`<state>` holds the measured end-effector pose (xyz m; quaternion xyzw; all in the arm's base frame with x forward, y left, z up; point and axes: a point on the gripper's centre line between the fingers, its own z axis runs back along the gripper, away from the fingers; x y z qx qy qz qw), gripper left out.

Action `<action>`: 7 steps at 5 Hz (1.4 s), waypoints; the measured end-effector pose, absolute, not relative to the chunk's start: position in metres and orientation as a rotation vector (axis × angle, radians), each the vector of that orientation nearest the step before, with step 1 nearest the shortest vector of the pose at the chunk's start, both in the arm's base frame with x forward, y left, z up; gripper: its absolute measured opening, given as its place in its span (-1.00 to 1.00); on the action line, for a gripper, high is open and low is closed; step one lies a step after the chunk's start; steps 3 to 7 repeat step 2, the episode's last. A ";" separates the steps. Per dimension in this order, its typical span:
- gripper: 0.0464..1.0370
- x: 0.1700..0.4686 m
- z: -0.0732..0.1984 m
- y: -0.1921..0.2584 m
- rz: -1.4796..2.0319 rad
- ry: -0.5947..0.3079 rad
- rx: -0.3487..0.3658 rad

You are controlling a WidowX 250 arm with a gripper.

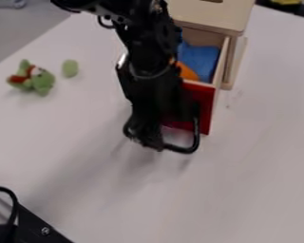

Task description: Open the drawer

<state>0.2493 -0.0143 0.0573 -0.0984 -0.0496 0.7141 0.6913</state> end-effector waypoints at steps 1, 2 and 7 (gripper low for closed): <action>0.92 0.256 0.090 -0.012 1.548 -0.144 -0.189; 0.92 0.248 0.120 -0.012 1.536 -0.168 -0.201; 0.92 0.248 0.120 -0.012 1.536 -0.168 -0.201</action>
